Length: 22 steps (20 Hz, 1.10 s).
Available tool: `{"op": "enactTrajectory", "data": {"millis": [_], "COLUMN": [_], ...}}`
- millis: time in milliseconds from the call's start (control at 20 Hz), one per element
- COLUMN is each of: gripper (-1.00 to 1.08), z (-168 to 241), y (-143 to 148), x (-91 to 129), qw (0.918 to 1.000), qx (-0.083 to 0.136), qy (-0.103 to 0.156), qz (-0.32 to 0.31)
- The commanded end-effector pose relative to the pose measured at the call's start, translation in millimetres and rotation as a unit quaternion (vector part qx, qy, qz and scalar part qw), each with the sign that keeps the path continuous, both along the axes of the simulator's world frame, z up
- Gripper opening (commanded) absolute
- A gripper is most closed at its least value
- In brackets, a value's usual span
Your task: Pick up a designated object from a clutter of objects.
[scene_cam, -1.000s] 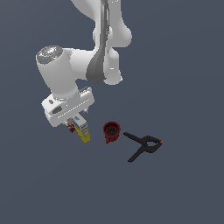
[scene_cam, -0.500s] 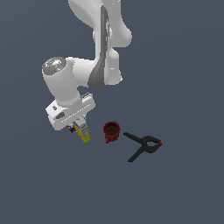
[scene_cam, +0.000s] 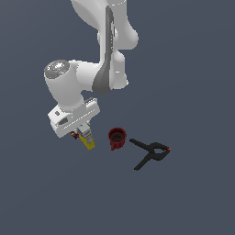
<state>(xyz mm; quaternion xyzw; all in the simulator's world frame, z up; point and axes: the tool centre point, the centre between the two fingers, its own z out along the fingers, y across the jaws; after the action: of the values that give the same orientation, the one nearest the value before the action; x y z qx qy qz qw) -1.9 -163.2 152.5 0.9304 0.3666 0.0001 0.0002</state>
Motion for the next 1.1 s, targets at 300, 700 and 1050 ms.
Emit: {"op": "enactTrajectory", "data": {"millis": [300,700,1050], "gripper": [-1.00,-1.00,-1.00], "z": [12,58,119], "y": [12,58,120], "x": [0,0,0], "qw": [1.0000,1.0000,1.0000], "qx": [0.000,-0.001,-0.002], "qy": [0.000,0.000,0.000], "qz": [0.000,0.000,0.000]}}
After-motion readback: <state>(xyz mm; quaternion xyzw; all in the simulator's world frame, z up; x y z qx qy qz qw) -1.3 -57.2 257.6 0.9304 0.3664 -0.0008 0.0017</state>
